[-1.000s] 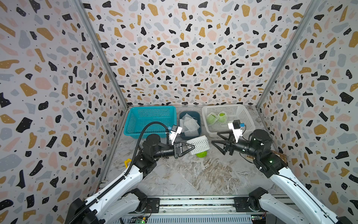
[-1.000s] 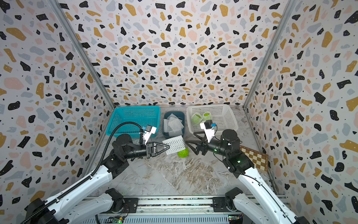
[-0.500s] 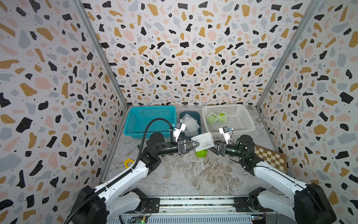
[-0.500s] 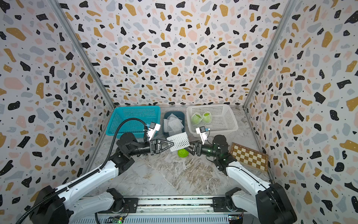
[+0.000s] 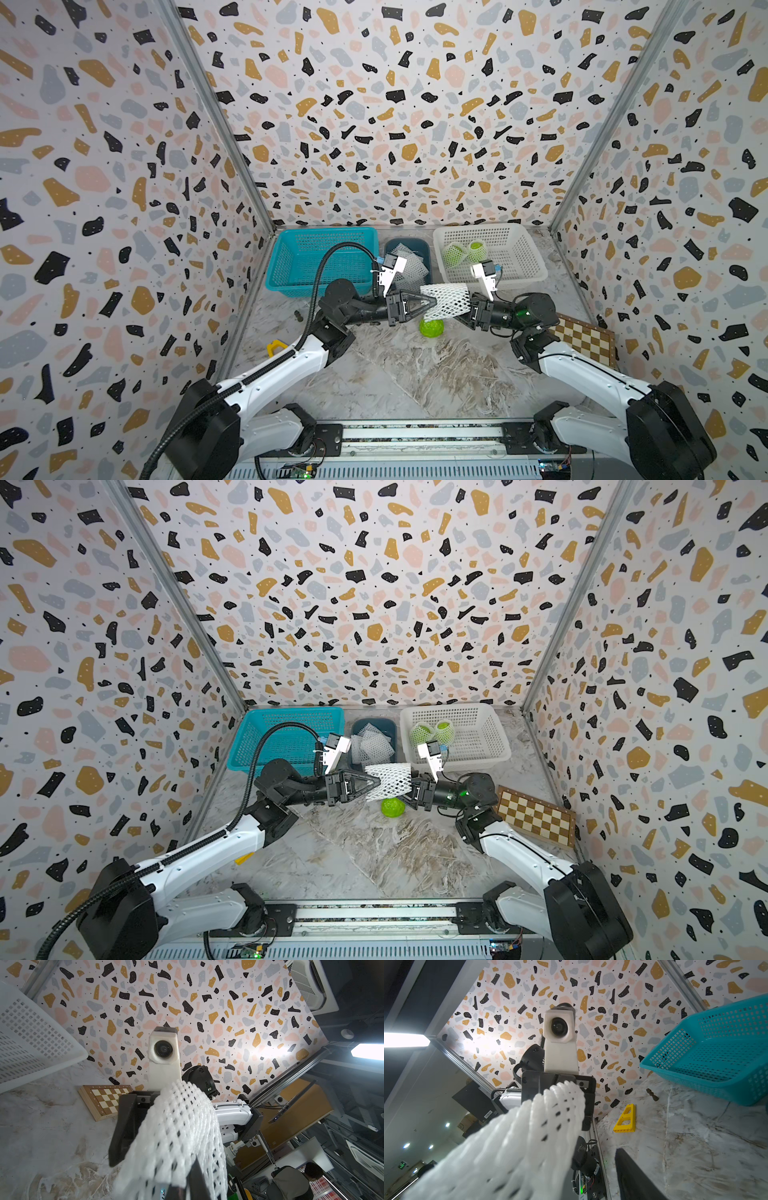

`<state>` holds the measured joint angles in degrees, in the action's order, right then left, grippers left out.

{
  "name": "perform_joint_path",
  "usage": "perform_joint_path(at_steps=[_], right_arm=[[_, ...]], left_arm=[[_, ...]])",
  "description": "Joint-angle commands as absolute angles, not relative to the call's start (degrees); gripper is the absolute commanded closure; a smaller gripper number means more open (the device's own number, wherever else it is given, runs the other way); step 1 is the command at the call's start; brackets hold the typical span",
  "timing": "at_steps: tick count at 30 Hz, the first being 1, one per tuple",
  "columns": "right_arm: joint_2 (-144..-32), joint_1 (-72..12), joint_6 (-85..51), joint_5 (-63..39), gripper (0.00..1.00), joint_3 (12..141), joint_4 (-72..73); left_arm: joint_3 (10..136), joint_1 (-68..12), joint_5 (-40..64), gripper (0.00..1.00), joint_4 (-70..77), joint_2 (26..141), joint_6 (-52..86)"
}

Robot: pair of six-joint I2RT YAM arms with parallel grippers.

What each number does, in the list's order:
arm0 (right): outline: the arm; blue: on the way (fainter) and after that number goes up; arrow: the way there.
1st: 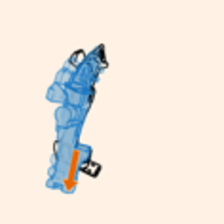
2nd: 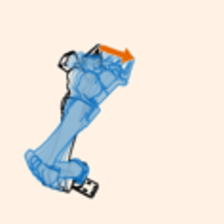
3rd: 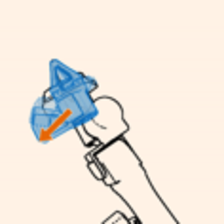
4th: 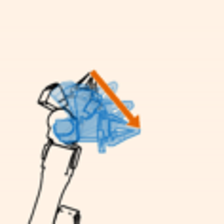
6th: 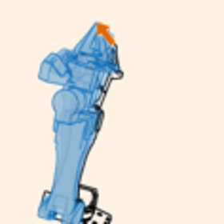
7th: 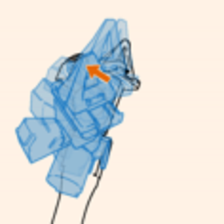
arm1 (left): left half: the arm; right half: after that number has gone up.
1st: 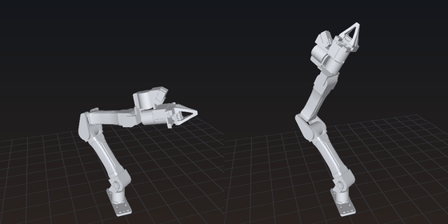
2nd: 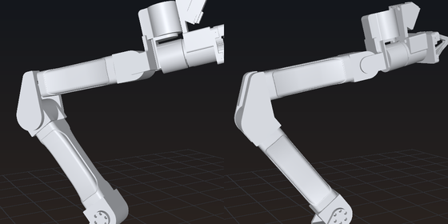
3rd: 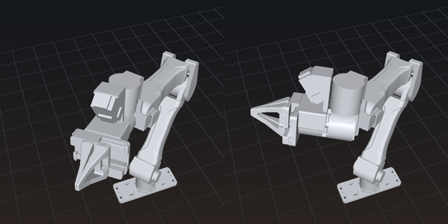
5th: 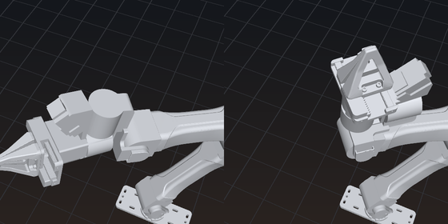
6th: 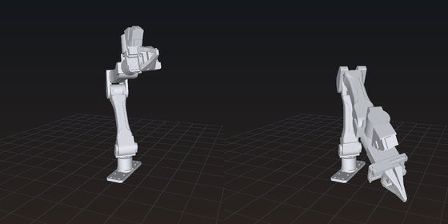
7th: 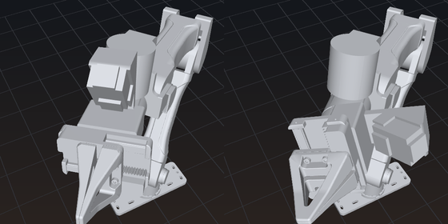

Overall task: Sleeve custard apples in foam nets
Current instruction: Open the foam net.

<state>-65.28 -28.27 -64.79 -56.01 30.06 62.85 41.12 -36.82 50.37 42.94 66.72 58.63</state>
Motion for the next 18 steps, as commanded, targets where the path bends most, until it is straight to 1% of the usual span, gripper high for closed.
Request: perform_joint_path(at_steps=[1,5,9,11,15,18], right_arm=[[-63.5,-28.4,-68.9,-58.8,0.34,33.2,70.5],[-63.6,-31.0,-66.9,-59.3,0.34,35.1,67.4],[-64.3,-33.6,-65.4,-59.3,0.29,36.7,64.9],[-64.4,-33.8,-65.1,-59.2,0.26,36.9,64.4],[-64.4,-33.9,-64.8,-59.8,0.26,38.0,62.6],[-65.4,-34.6,-61.1,-60.3,0.25,40.3,54.4]], left_arm=[[40.5,-37.0,50.3,1.0,43.6,63.5,55.2],[40.0,-37.1,50.5,1.0,45.2,63.4,55.4],[39.1,-37.3,49.8,1.0,47.3,63.9,55.4],[38.1,-37.4,48.7,1.0,49.1,63.7,55.2],[36.1,-37.4,45.7,1.0,51.0,61.9,53.9],[34.7,-37.5,43.2,1.0,51.6,60.2,52.6]])
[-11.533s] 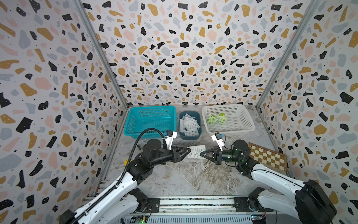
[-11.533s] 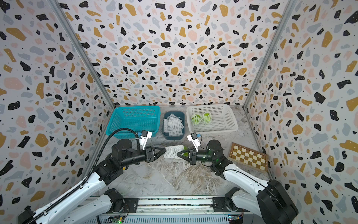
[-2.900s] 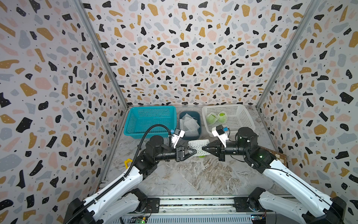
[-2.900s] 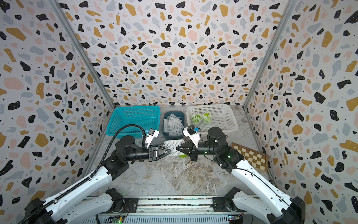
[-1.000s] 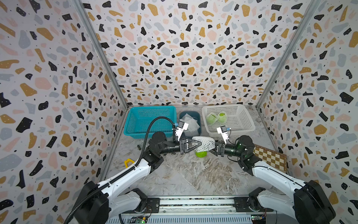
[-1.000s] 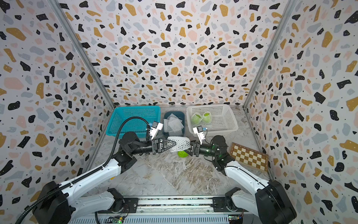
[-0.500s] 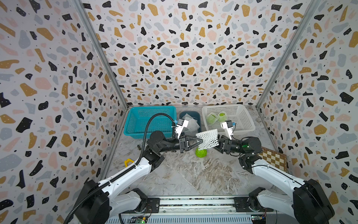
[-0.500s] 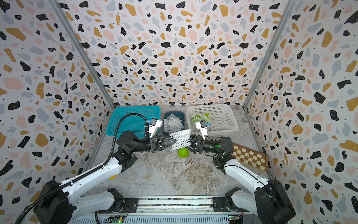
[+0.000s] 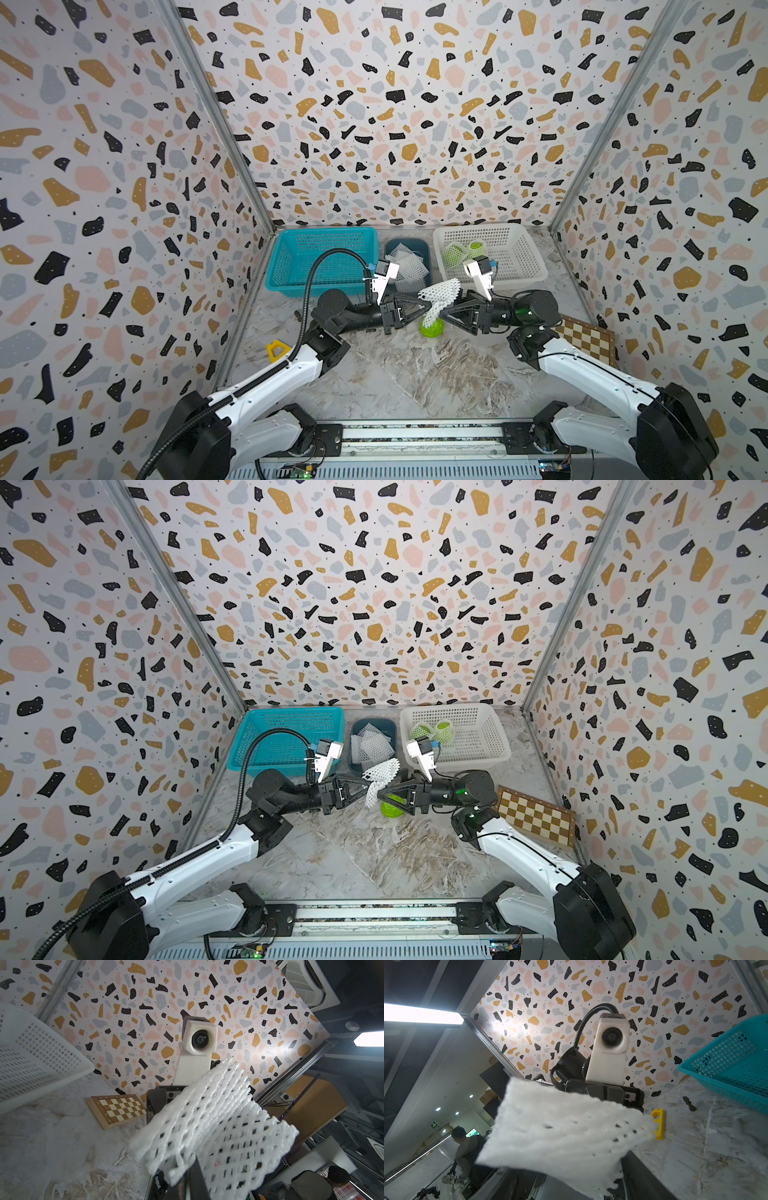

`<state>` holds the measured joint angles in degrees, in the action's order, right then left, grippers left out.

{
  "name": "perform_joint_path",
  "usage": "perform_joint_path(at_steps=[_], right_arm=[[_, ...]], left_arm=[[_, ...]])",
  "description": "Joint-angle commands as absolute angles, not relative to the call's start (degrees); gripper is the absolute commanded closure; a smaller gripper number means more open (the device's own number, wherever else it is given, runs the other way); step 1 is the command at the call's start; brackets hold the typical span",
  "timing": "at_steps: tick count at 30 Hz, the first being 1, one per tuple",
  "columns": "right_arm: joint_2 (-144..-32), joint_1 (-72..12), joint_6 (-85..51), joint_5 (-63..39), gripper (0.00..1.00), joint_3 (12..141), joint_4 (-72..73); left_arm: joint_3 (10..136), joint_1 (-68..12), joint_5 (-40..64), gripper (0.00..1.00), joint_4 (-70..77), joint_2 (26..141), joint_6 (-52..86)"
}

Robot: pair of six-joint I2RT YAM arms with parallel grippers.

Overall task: Sleeve custard apples in foam nets
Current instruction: Open the foam net.

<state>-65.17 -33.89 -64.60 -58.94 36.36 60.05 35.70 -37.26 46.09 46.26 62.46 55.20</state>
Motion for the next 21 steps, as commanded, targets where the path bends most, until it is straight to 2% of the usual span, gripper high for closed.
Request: perform_joint_path(at_steps=[1,11,21], right_arm=[[-65.7,-34.8,-60.2,-60.4,0.24,40.8,52.5],[-69.2,-35.9,-62.2,-61.5,0.18,41.2,54.3],[-70.0,-36.1,-72.3,-63.2,0.34,40.2,73.4]], left_arm=[[34.3,-37.5,42.6,1.0,51.7,59.8,52.4],[32.8,-38.1,40.3,1.0,54.7,58.5,50.6],[32.4,-38.4,40.1,1.0,55.0,58.9,50.4]])
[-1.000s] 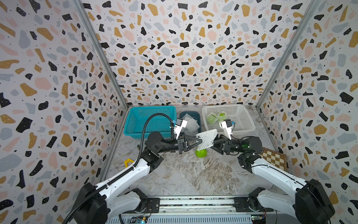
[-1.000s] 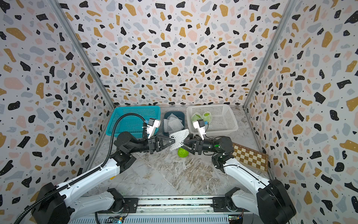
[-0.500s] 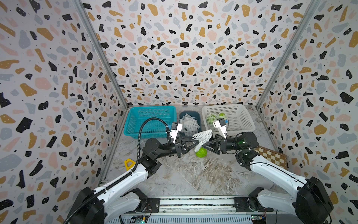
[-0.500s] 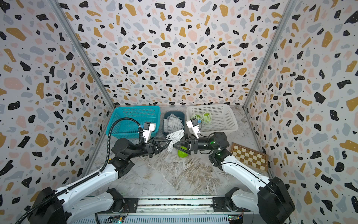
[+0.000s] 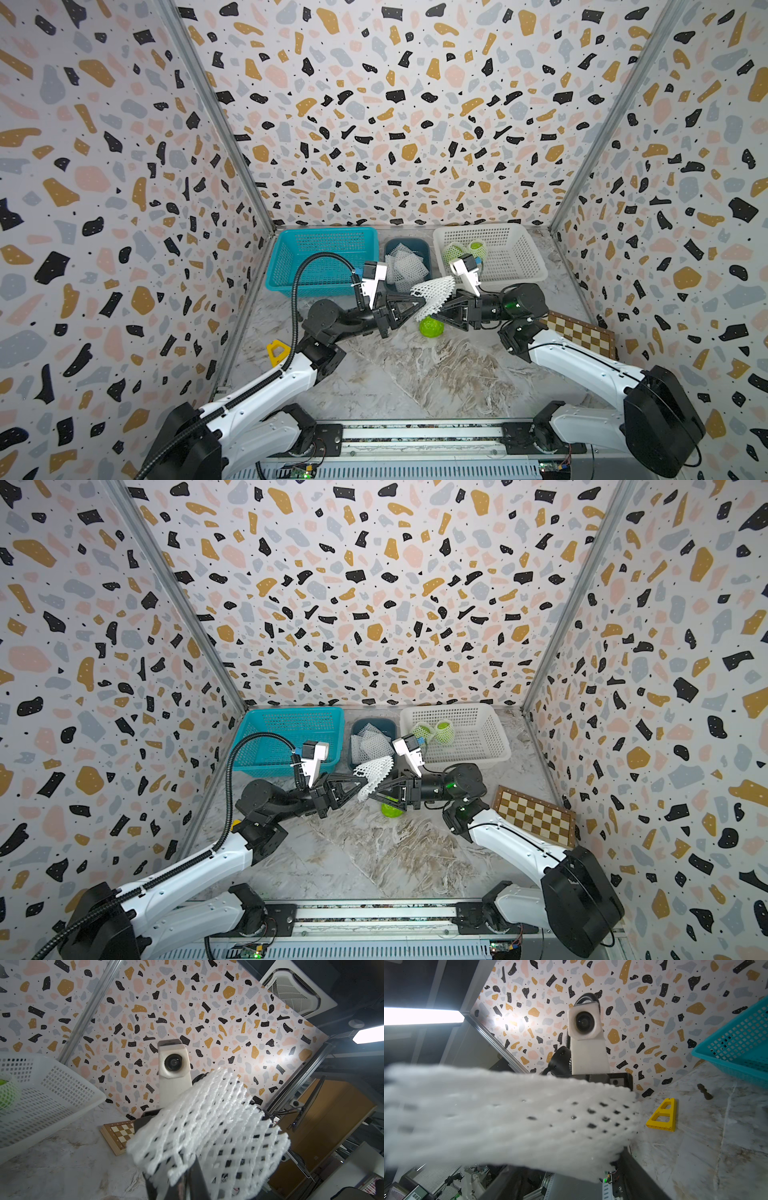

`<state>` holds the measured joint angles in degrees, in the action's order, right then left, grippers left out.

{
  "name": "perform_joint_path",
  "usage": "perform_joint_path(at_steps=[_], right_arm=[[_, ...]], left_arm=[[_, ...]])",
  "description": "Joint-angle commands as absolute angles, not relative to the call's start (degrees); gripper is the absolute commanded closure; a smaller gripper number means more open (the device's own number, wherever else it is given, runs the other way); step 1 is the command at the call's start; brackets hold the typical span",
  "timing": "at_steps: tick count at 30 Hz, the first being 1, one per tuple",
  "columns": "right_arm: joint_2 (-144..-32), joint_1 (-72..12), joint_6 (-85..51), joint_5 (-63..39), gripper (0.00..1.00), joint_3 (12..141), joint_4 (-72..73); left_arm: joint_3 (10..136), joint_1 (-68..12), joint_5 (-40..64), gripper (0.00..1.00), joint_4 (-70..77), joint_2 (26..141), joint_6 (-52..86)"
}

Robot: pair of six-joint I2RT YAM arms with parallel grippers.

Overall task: Sleeve custard apples in foam nets
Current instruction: Open the foam net.

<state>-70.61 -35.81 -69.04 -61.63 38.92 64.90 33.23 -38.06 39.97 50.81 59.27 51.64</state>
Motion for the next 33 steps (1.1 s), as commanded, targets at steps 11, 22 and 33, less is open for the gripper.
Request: perform_joint_path(at_steps=[11,22,33], right_arm=[[-69.0,-33.6,-78.3,-62.2,0.36,37.9,83.6],[-74.1,-31.9,-90.4,-63.0,0.43,36.4,98.8],[-75.3,-32.2,-93.1,-66.8,0.49,34.6,102.0]], left_arm=[[30.3,-38.4,39.5,1.0,50.5,54.3,46.8],[30.6,-38.4,42.5,1.0,45.1,52.0,45.6],[32.5,-37.6,43.6,1.0,41.3,51.5,43.9]])
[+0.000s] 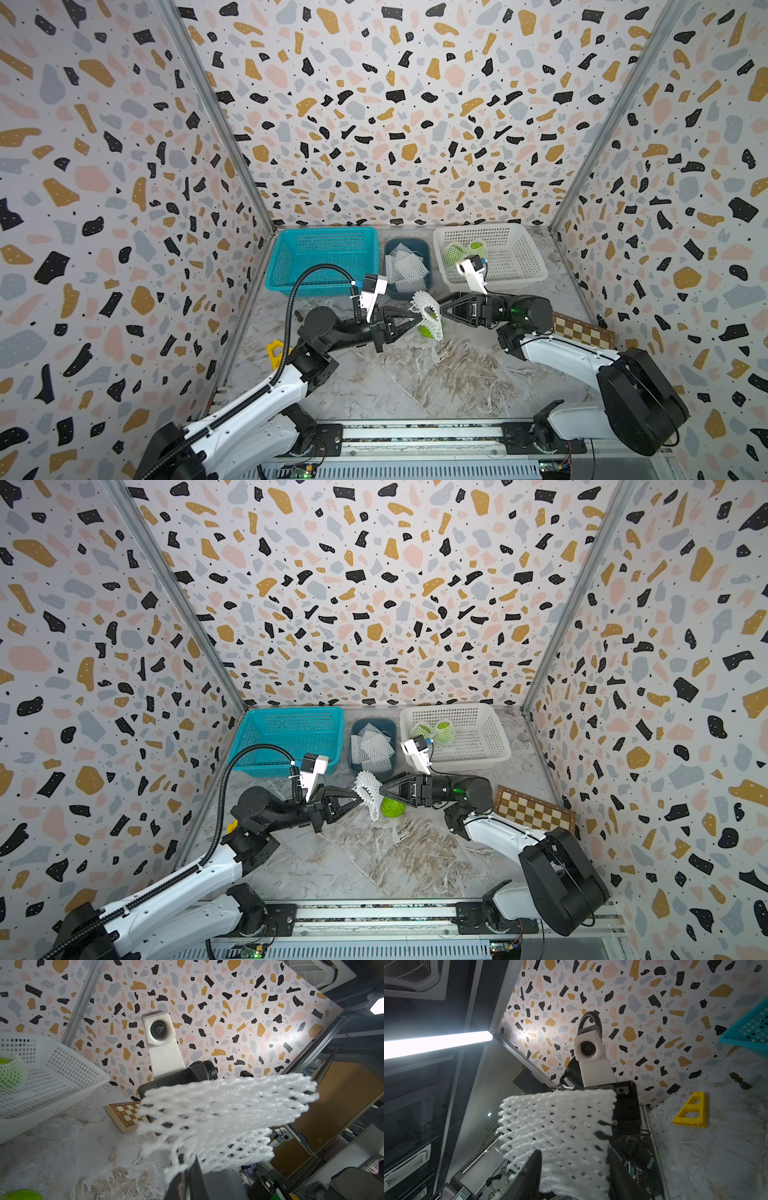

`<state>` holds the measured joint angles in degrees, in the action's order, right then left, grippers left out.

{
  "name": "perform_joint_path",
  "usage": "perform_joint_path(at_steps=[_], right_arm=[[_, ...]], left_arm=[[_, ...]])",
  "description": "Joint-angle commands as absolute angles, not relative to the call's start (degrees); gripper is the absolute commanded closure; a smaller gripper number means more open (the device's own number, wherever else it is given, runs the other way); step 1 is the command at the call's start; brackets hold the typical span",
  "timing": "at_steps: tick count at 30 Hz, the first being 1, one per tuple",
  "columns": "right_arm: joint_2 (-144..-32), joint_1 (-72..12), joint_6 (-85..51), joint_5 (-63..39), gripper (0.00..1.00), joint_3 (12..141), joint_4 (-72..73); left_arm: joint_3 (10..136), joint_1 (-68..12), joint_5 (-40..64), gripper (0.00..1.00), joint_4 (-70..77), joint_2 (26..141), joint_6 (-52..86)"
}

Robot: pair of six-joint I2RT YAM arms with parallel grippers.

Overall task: Sleeve custard apples in foam nets
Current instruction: Open the foam net.

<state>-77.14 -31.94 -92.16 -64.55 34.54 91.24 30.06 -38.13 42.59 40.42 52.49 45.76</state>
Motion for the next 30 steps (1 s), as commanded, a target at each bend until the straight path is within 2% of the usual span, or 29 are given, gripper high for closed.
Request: perform_joint_path(at_steps=[1,4,10,12,18,23,30], right_arm=[[-75.2,-32.6,-93.2,-67.3,0.48,34.8,102.2],[-75.0,-34.5,-92.0,-68.5,0.46,35.5,101.1],[-75.2,-36.2,-89.2,-68.8,0.36,36.6,97.6],[-75.2,-36.2,-89.3,-68.7,0.37,37.0,97.8],[-74.7,-33.6,-91.5,-66.0,0.44,36.5,100.6],[-75.3,-30.6,-96.7,-63.1,0.45,34.9,107.3],[-73.9,-30.6,-95.6,-62.7,0.54,33.8,107.3]], left_arm=[[32.6,-37.5,43.6,1.0,40.8,51.4,43.4],[32.9,-37.4,43.5,1.0,39.8,51.5,42.6],[33.6,-37.3,44.2,1.0,40.1,52.4,42.4],[33.3,-37.4,44.2,1.0,40.3,52.5,42.8],[31.9,-37.4,43.9,1.0,39.5,50.7,42.4],[31.3,-37.4,44.9,1.0,38.0,50.0,42.6],[32.4,-37.3,46.6,1.0,34.8,50.8,42.6]])
